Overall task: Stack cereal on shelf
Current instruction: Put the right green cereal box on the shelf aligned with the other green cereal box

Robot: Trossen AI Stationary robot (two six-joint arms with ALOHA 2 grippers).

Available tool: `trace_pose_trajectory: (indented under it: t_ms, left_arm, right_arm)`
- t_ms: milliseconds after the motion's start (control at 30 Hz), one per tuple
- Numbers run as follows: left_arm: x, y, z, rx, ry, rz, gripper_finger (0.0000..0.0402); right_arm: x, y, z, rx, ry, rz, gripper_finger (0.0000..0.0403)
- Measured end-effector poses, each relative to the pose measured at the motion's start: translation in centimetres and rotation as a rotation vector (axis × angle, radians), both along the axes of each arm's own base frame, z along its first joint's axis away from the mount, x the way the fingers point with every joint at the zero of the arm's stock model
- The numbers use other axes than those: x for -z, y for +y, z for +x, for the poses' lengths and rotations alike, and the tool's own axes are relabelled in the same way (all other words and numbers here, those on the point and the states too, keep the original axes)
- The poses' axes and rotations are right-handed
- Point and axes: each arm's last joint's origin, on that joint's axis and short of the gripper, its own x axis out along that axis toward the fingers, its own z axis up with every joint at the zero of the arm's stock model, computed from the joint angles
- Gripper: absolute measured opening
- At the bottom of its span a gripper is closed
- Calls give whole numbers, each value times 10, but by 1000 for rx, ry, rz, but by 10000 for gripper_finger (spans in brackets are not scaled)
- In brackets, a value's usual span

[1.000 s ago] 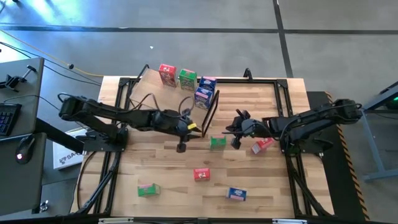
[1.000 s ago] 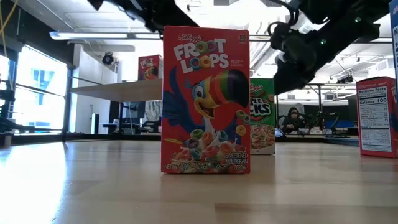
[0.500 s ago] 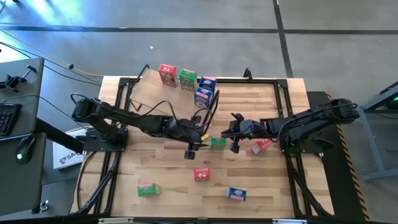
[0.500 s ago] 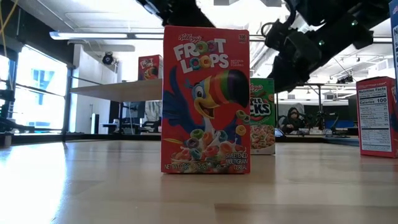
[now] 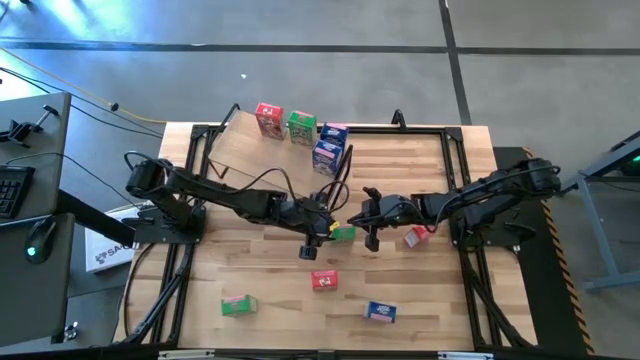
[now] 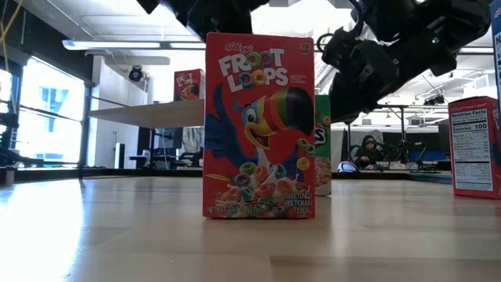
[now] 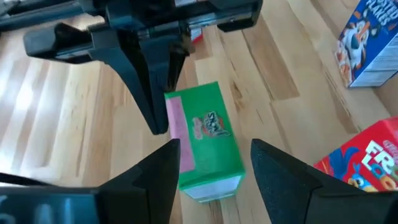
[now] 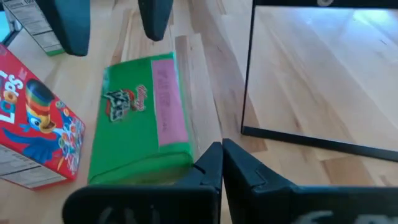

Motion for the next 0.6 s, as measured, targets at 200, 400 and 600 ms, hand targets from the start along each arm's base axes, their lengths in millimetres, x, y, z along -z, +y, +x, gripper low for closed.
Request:
trace_pose_trajectory:
  t_ms: [200,400,600]
  left_arm:
    - [4,0,1,-11,14,-11,193]
    - [6,0,0,-41,38,-66,230]
    - [9,0,0,-70,52,-67,263]
  right_arm:
    - [0,1,5,-26,-5,15,0]
    - [-4,2,8,-50,-17,10,0]
    - [-4,2,8,-53,-17,5,0]
